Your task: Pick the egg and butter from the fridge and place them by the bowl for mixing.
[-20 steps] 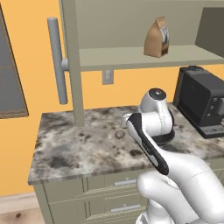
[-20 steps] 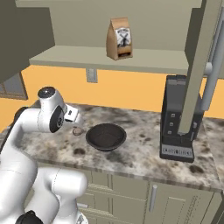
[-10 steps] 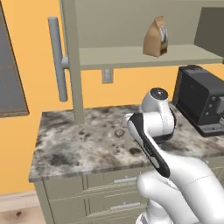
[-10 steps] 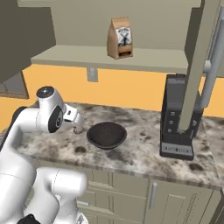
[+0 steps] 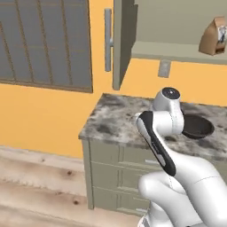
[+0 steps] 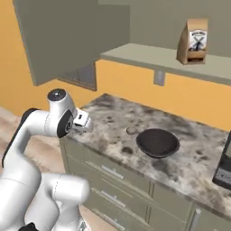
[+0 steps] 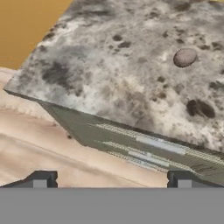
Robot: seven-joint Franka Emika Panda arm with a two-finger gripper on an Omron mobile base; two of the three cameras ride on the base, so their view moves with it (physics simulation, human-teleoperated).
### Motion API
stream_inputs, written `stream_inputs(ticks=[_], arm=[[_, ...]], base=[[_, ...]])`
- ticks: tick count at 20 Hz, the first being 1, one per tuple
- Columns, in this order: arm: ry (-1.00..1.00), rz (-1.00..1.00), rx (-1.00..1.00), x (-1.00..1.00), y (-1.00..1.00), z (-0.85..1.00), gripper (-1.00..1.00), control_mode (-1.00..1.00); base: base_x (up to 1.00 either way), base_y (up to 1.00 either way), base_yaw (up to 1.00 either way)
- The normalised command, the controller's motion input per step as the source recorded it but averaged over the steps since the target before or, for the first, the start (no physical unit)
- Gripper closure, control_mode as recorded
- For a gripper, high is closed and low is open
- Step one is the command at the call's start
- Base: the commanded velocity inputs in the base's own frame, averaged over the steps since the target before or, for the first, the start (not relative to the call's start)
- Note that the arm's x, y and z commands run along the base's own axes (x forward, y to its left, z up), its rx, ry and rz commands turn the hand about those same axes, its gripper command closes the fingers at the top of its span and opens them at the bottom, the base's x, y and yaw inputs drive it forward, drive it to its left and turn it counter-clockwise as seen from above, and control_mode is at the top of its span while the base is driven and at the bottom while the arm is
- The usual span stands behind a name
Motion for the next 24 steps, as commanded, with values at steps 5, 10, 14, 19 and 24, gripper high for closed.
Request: stream_inputs(ticks=[5, 10, 14, 19, 24], arm=[[0.0, 0.0, 0.0, 0.0, 0.0, 0.0, -1.0, 1.0], [0.0, 0.0, 0.0, 0.0, 0.0, 0.0, -1.0, 1.0], [0.0, 0.0, 0.0, 0.0, 0.0, 0.0, -1.0, 1.0], [0.0, 0.0, 0.0, 0.0, 0.0, 0.0, -1.0, 1.0], [0.0, 0.0, 0.0, 0.0, 0.0, 0.0, -1.0, 1.0]], base=[[-0.05, 0.0, 1.0], [-0.04, 0.0, 1.0], [-0.04, 0.0, 1.0], [-0.04, 0.0, 1.0], [-0.05, 0.0, 1.0]])
